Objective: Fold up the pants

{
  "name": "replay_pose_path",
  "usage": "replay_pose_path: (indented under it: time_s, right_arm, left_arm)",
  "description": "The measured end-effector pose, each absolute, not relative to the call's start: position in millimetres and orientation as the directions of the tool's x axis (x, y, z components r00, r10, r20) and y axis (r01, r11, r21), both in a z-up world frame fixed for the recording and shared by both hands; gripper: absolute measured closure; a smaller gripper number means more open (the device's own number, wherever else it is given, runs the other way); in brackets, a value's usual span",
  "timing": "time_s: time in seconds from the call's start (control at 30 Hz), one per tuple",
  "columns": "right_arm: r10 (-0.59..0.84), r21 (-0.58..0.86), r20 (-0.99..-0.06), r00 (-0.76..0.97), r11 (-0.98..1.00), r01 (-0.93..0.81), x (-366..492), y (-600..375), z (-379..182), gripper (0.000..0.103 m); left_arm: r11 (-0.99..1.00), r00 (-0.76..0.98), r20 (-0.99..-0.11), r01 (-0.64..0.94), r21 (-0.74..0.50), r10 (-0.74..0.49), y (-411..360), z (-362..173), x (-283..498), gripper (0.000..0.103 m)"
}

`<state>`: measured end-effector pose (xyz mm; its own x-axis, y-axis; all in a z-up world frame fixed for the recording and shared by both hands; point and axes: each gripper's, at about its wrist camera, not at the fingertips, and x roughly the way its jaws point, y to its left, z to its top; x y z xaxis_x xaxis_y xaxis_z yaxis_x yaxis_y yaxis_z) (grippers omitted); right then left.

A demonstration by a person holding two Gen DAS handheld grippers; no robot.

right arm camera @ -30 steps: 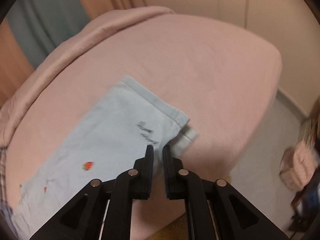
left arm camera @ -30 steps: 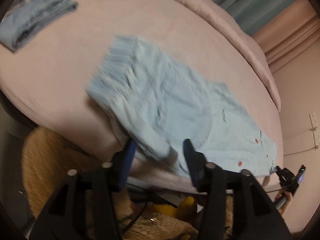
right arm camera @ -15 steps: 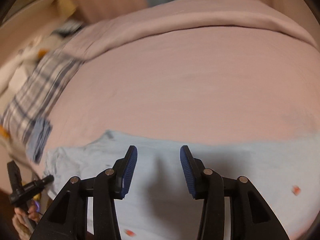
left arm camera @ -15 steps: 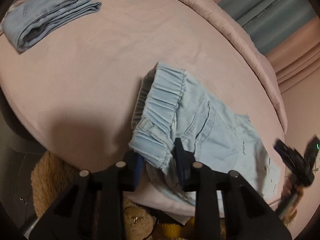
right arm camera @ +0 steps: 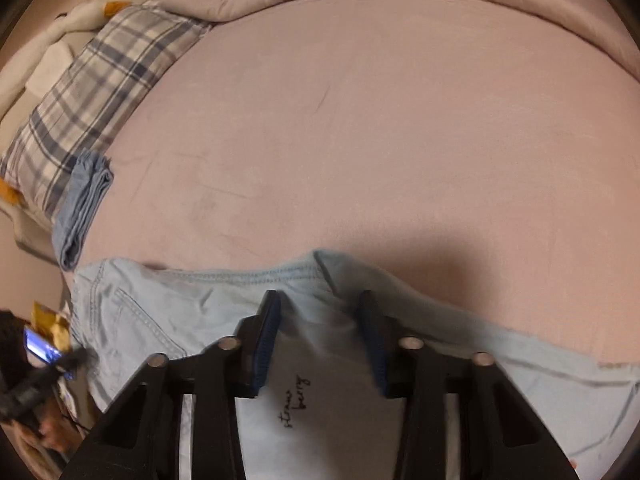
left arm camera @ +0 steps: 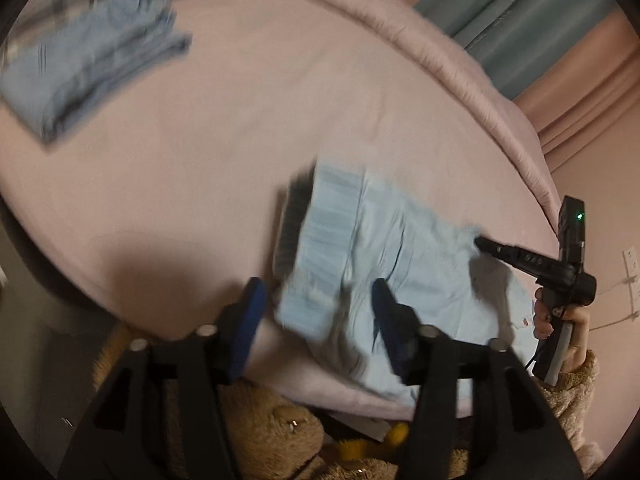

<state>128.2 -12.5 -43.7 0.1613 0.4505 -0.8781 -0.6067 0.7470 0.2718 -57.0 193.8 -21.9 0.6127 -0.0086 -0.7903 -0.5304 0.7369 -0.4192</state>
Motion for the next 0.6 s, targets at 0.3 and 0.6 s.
replay_pose_path:
  time_s: [0.3,0.6]
  right_arm:
    - [0.487,0.288,-0.847,0.214,0.758,-0.586,137,-18,-25,0.100]
    - [0.487,0.321,-0.849,0.203,0.782,-0.535,138,-11,-39,0.100]
  left_arm:
    - [0.787,0.597,-0.800,-0.468,-0.402,-0.054,223,-26,18,0.032]
    - [0.739,0.521,-0.847,-0.530,-0.416,-0.104,235,-63,19,0.072]
